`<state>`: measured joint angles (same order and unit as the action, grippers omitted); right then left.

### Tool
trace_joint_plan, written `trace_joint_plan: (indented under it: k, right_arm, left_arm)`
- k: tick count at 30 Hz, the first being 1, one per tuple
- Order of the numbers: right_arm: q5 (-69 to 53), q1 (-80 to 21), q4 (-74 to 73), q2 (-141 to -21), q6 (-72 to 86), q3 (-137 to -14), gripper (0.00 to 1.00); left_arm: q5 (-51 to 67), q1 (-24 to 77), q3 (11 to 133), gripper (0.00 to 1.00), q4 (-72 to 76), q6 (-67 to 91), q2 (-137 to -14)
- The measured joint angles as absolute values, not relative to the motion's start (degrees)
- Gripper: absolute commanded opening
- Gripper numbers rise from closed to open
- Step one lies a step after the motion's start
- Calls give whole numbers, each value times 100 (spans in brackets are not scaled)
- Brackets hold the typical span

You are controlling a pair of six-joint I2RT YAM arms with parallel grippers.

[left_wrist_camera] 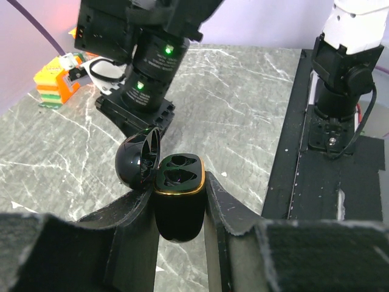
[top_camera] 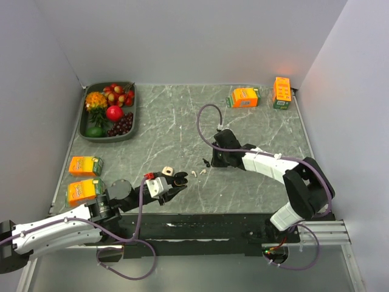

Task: Insert the wireless bluetooth earbuds into the charging case
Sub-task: Adjust the earbud at the center of the board.

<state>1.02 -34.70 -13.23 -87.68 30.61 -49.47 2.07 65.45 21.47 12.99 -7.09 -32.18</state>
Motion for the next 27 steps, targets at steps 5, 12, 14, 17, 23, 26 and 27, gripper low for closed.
trace_joint_plan:
  k: [5,12,14,17,23,26,27]
  right_arm:
    - [121,-3544,-1109,-8779,3061,-4829,24]
    - [54,-3625,-801,-8954,3037,-4812,21]
    - [-5,-3625,-797,-9037,3039,-4812,21]
    - [-91,-3647,-779,-9142,3039,-4827,20]
    - [-161,-3636,-746,-9421,3039,-4960,20]
    - [-161,-3551,-792,-9522,3044,-4960,22]
    - [-172,-3479,-801,-9550,3065,-4960,25]
  left_arm:
    - [158,6545,2147,1,1406,-611,-3306]
    - [145,6545,2147,1,1433,-530,-3439]
    - [143,6545,2147,1,1433,-526,-3485]
    - [143,6545,2145,1,1435,-521,-3514]
    - [143,6545,2147,1,1527,-517,-3542]
    - [141,6545,2147,1,1518,-517,-3553]
    - [141,6545,2145,1,1522,-517,-3553]
